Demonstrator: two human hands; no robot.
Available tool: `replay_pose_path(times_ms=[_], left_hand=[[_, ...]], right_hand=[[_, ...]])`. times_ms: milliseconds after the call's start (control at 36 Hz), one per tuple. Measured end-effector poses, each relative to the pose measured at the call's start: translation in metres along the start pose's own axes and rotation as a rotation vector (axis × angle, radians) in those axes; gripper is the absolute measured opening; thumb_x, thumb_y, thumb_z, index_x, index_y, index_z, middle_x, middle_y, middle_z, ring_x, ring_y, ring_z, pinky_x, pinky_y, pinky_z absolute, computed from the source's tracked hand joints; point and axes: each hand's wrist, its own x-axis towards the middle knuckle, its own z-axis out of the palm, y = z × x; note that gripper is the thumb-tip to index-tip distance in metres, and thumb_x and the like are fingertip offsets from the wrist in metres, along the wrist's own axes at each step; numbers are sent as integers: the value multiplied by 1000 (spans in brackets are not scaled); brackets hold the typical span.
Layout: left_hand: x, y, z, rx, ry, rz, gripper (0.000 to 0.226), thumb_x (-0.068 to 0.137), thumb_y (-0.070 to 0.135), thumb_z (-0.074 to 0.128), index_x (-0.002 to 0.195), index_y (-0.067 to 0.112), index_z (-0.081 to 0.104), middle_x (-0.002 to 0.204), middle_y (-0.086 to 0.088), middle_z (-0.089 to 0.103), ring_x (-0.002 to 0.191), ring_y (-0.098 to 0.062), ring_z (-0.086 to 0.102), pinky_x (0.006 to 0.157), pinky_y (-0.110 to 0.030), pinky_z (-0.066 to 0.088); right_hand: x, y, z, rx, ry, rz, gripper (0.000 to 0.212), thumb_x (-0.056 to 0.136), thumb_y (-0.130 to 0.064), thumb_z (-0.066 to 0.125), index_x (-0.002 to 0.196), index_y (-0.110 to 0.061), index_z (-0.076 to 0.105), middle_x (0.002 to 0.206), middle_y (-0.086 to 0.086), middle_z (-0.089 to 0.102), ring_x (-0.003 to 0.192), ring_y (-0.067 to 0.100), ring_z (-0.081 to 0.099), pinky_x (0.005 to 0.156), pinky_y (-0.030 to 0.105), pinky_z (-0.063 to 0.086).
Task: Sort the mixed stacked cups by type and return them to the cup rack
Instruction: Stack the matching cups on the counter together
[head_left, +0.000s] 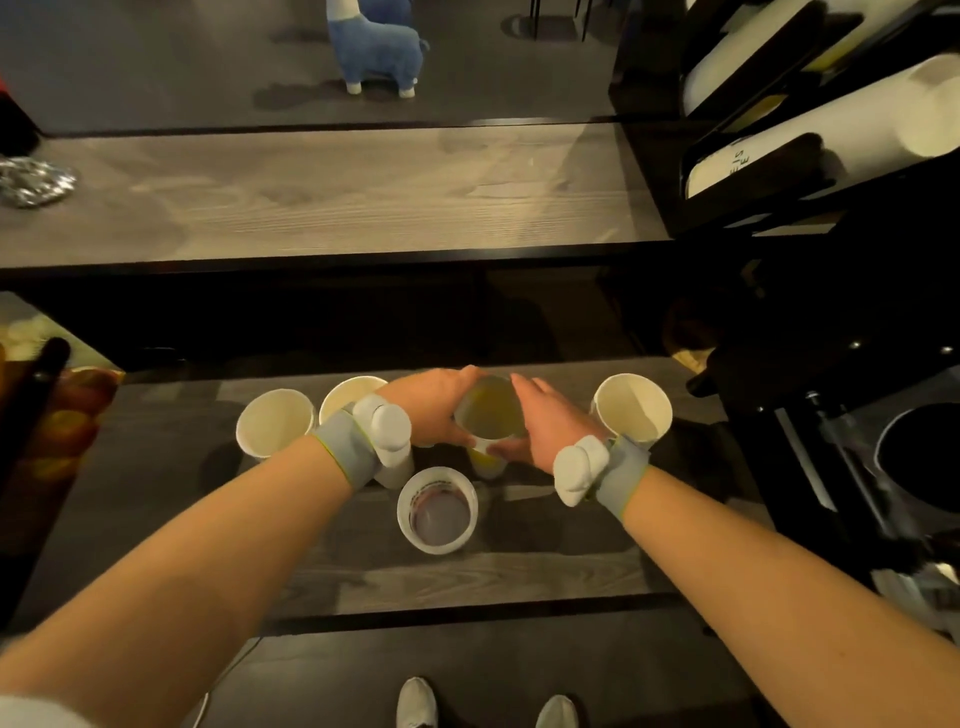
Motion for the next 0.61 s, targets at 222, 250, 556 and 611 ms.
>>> replay_pose_path(times_ms=[222,250,556,611], left_hand=[[-2,17,-14,117,22,1,109,74,50,80,156,18,15,157,-5,31,142,-25,34,111,-40,40],[-3,23,-18,93,53,24,108,76,51,78,156,18,15,158,-4,27,144,-23,30,112,-39,38],[21,118,-10,-193,162,149,80,85,40,72,149,15,32,147,-4,41,129,-20,48,99,-26,41],[32,128,-1,-247,96,90,80,81,44,75,145,15,37,139,-6,50,124,-21,53,97,-29,43]], right_hand=[[-10,12,-41,105,113,38,89,80,-48,73,152,-19,29,156,1,29,138,22,39,107,36,38],[-14,19,-51,131,177,42,84,80,-48,73,149,-20,34,152,0,34,135,20,42,105,35,40],[-40,103,-63,191,129,296,112,69,-43,83,155,-24,15,157,7,28,140,28,34,109,42,35],[-37,104,-49,174,70,307,121,64,-48,85,156,-24,10,157,8,27,140,27,34,110,41,33]])
